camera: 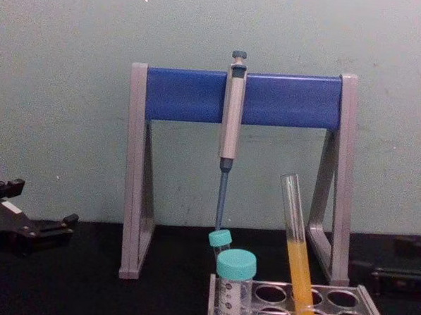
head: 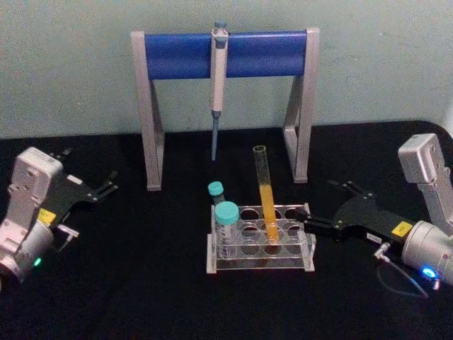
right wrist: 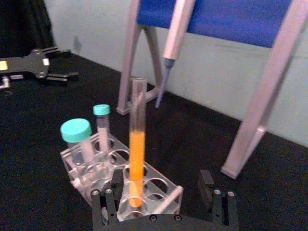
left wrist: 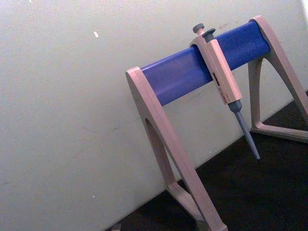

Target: Pick up the test tube from the test tube rack, shake it, then place it back into the test tube rack.

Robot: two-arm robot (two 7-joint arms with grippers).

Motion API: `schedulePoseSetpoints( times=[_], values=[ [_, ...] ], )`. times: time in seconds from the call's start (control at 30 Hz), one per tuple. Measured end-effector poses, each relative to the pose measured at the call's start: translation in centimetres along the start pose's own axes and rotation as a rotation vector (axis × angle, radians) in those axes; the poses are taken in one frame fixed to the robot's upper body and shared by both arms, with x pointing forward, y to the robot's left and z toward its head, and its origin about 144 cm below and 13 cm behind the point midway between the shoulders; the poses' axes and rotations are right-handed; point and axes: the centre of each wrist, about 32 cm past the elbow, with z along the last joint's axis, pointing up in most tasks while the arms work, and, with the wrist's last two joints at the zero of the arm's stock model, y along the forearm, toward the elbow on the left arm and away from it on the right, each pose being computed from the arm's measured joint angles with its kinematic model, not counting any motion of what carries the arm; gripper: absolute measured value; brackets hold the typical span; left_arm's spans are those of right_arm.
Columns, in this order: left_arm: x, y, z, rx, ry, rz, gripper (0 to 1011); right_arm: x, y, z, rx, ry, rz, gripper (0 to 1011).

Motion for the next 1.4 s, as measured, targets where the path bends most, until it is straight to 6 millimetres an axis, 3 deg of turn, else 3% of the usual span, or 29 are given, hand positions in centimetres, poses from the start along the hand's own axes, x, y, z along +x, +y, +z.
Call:
schedulePoseSetpoints(
  times=[0.8,1.4],
  values=[
    [0.0,0.0,0.0,0.0,0.0,0.0,1001,1.3,6.0,1.6,-0.021,0.019,0.107,1000],
    [0.0,0.0,0.0,0.0,0.0,0.0,1002,1.2,7.3,1.8,-0.034,0.019,0.134,1000]
  ],
)
